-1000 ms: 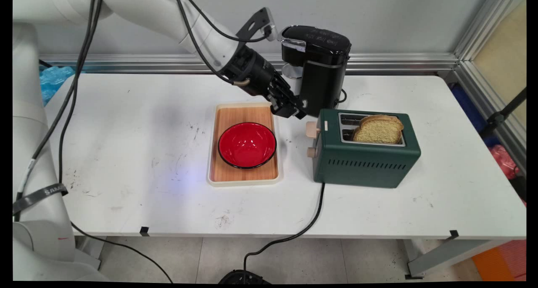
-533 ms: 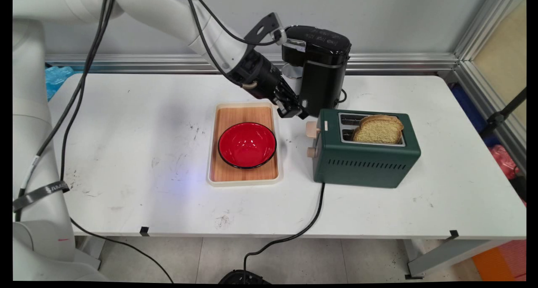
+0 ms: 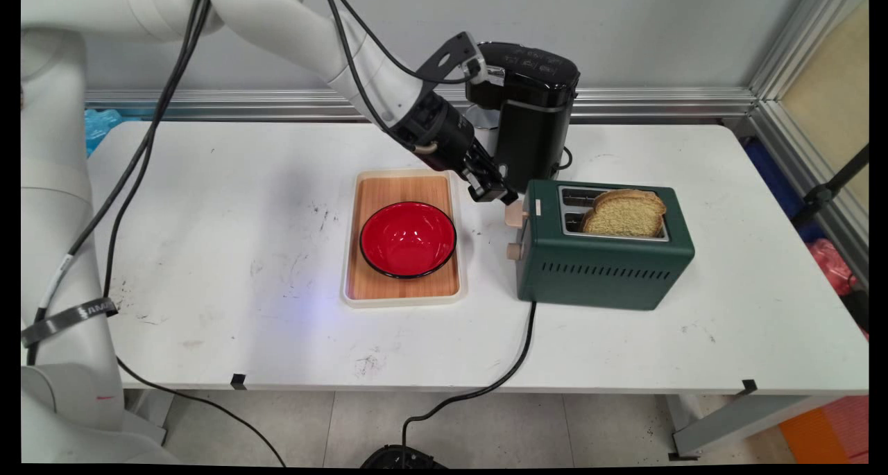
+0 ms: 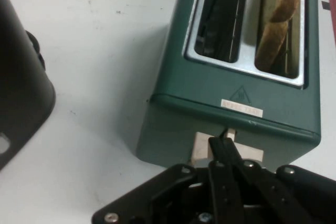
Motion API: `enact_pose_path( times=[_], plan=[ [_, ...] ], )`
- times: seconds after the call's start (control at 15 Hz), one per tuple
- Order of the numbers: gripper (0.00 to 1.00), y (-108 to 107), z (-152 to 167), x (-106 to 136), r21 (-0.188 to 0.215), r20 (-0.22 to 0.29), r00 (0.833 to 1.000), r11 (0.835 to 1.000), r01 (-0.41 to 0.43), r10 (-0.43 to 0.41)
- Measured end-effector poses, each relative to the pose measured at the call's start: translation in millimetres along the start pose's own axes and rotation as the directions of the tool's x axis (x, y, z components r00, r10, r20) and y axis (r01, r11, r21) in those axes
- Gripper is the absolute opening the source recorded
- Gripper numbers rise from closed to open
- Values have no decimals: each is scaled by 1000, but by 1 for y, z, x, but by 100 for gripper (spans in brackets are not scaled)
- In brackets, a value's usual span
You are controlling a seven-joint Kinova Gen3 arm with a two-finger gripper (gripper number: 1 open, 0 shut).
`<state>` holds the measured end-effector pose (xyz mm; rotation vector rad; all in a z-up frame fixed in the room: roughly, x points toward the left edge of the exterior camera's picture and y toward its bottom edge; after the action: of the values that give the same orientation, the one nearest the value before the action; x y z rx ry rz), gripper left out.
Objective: Press the toaster switch
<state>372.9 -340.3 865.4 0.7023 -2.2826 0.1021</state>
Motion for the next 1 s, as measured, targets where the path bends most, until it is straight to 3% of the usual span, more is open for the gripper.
enact_pose_path(
  times=[1.0],
  plan=[
    [0, 0, 30, -6, -21, 38, 999, 999, 29, -28]
  ],
)
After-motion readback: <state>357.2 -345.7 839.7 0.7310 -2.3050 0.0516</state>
